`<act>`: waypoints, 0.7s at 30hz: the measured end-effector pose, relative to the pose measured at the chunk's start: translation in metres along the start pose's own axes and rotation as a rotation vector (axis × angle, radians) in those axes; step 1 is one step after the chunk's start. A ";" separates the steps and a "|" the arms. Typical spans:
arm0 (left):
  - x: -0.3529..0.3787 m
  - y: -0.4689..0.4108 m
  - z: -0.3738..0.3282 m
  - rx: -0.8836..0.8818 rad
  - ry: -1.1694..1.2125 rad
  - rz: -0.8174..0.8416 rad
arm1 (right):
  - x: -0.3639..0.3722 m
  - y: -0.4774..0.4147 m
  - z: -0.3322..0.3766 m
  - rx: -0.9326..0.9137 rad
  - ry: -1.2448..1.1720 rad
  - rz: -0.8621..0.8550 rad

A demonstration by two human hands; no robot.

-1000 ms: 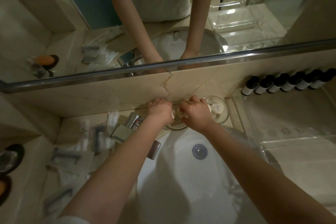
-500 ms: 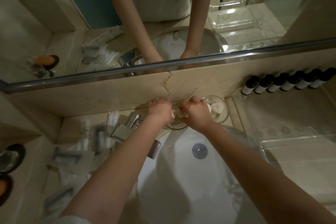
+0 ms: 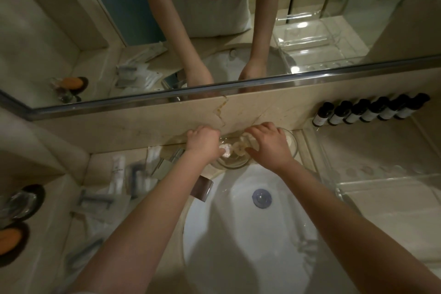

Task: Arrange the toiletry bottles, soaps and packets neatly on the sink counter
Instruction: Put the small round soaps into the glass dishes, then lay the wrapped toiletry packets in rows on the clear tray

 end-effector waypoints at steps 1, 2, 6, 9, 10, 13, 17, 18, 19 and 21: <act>-0.004 0.008 0.003 -0.004 0.010 -0.020 | -0.006 0.003 0.002 0.008 0.024 0.003; -0.007 0.015 0.005 -0.010 0.016 -0.041 | -0.012 0.007 0.004 0.014 0.048 0.002; -0.021 0.051 0.015 -0.049 0.046 -0.150 | -0.037 0.025 0.021 0.031 0.111 -0.013; -0.029 0.083 0.021 -0.078 0.074 -0.221 | -0.052 0.044 0.041 0.016 0.135 -0.025; -0.032 0.095 0.023 -0.085 0.083 -0.243 | -0.056 0.052 0.048 0.005 0.138 -0.036; -0.033 0.135 0.031 -0.114 0.109 -0.304 | -0.060 0.076 0.074 -0.060 0.118 -0.098; -0.017 0.190 0.046 -0.175 0.173 -0.357 | -0.048 0.108 0.110 -0.150 0.089 -0.123; -0.010 0.203 0.051 -0.193 0.189 -0.352 | -0.043 0.116 0.120 -0.179 0.092 -0.116; -0.002 0.214 0.057 -0.212 0.205 -0.338 | -0.037 0.124 0.131 -0.211 0.093 -0.106; 0.015 0.235 0.070 -0.256 0.221 -0.297 | -0.022 0.138 0.152 -0.268 0.091 -0.075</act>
Point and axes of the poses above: each hand's wrist, its own y-axis away from the middle knuckle, its own x-axis out of the palm, z = x × y, the point moved 3 cm from there along -y, towards the middle knuckle, and after that the axes turned 6 degrees about -y, right-handed, at the moved point
